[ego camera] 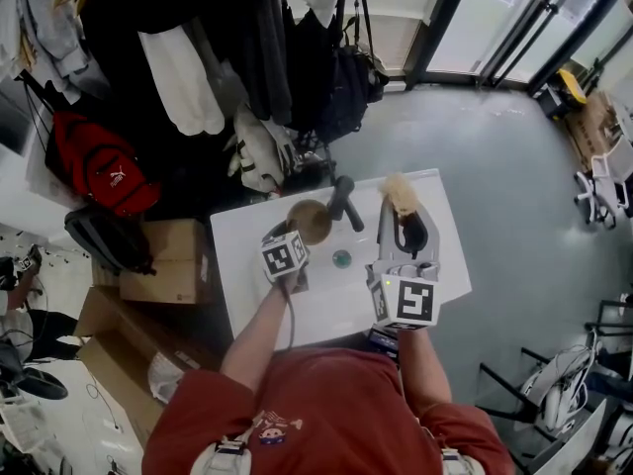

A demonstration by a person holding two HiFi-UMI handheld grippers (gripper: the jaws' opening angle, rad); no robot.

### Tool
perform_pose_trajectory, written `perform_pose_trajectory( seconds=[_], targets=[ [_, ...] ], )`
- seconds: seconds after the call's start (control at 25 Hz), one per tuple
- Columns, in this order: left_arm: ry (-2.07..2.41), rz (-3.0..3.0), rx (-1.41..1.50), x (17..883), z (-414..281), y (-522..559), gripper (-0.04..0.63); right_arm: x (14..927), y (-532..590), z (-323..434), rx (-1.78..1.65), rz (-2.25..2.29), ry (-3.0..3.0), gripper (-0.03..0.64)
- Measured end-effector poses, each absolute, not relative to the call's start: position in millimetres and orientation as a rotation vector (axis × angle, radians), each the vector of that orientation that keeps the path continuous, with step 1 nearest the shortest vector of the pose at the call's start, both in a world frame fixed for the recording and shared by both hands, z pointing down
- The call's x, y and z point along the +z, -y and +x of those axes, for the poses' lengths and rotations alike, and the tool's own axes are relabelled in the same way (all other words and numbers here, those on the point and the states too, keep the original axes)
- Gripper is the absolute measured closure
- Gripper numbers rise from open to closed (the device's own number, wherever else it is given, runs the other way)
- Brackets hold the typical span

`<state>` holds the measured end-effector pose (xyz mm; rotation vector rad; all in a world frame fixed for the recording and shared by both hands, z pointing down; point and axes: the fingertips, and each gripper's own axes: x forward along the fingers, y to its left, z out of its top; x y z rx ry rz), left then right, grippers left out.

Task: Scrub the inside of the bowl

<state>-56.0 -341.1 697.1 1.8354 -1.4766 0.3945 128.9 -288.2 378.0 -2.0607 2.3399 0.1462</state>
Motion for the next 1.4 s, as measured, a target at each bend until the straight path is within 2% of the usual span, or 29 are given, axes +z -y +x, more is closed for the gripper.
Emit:
perform_pose_trajectory(
  seconds=[0.12,0.76,1.4],
  targets=[
    [1.469,1.837,0.392,697,-53,340,0.571,378,287,129,0.147,-2.059,-2.341,0.54],
    [1.51,1.865,0.369,677,-67,335,0.572,374,283,120,0.147,-2.028,-2.354,0.54],
    [1.64,1.976,0.144,574,-95,330,0.572,365,273,81,0.152,-1.897,-2.409,0.54]
  ],
)
